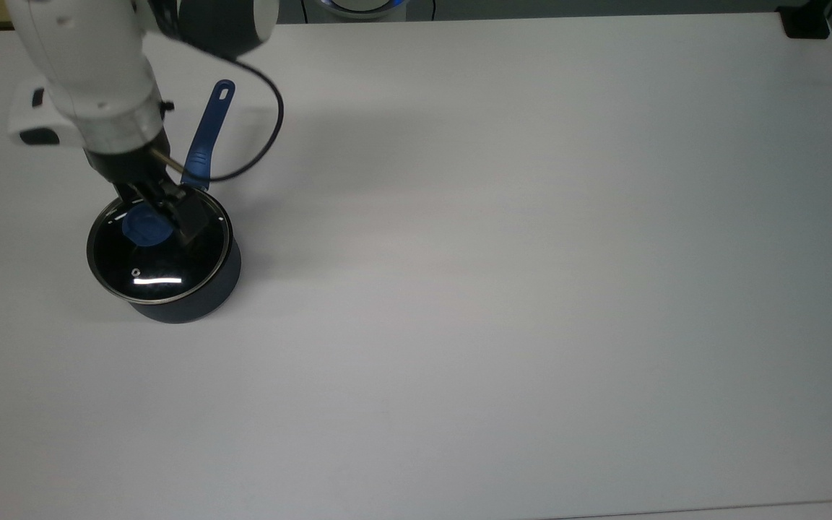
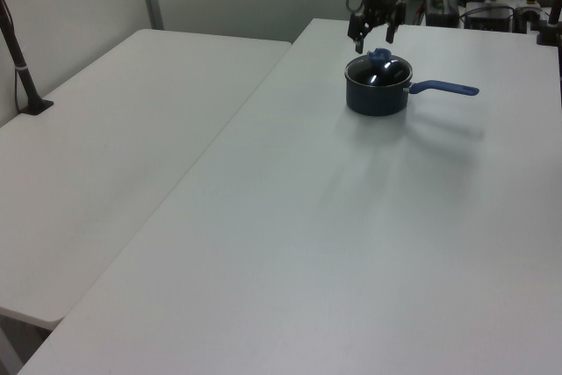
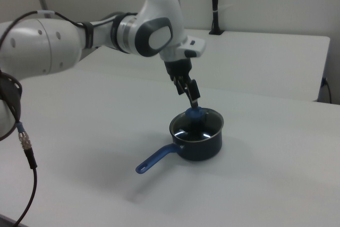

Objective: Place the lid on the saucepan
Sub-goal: 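Open the gripper and raise it away from the lid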

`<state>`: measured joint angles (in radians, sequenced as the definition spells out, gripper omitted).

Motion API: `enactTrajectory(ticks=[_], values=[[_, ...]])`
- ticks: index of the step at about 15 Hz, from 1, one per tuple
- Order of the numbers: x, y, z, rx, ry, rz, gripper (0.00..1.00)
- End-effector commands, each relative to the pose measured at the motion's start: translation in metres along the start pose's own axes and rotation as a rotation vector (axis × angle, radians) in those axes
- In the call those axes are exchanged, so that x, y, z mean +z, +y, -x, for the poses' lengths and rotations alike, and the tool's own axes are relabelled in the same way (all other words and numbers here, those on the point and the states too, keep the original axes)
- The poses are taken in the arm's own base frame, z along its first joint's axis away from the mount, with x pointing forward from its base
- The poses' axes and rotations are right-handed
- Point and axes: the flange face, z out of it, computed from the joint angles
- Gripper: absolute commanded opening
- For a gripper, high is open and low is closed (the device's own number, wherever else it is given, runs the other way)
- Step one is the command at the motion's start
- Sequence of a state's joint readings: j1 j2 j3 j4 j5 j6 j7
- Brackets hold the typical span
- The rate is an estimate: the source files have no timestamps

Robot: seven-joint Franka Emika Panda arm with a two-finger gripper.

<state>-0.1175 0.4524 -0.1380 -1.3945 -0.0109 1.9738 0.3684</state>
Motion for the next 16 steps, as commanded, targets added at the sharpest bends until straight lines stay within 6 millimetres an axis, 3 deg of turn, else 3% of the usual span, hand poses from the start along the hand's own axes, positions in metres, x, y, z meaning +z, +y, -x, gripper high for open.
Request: enactTrajectory(ticks=[1,3,5,9,12,16], values=[[-0.029,-0.006,0.022,-0.062,-0.059,-0.013,1.00],[-0.050,-0.023,0.043,-0.180,-0.095,-0.016,1.00],[-0.087,-0.026,0.065,-0.295,-0.099,-0.030,1.00],[-0.141,-0.027,0.112,-0.441,-0.115,-0.038,1.00],[-0.148,-0.043,0.146,-0.537,-0.129,-0.015,1.00],[-0.166,-0.032,0.159,-0.539,-0.124,-0.016,1.00]])
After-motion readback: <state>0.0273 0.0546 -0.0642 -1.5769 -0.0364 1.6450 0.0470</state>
